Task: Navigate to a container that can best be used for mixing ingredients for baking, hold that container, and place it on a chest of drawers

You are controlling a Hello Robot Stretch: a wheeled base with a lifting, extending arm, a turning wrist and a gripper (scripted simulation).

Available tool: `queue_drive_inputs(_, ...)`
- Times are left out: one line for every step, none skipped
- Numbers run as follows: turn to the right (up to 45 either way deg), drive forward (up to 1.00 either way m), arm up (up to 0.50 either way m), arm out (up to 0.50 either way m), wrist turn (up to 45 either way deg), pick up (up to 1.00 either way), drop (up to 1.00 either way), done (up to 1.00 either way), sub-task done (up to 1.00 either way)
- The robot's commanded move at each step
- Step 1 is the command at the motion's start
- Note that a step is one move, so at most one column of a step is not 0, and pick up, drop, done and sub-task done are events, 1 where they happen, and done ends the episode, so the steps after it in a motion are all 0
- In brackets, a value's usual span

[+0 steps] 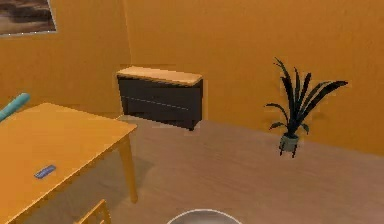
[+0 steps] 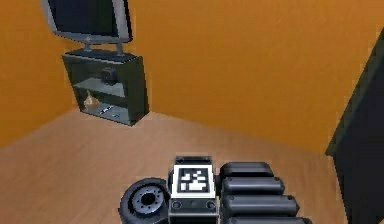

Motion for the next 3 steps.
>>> queue_drive_inputs(24.0, 0.0, 0.0, 0.0, 0.0, 0.0, 0.0, 0.0, 0.0)
queue_drive_inputs(0.0, 0.7, 0.0, 0.0, 0.0, 0.0, 0.0, 0.0, 0.0)
queue_drive_inputs(-30.0, 0.0, 0.0, 0.0, 0.0, 0.0, 0.0, 0.0, 0.0)
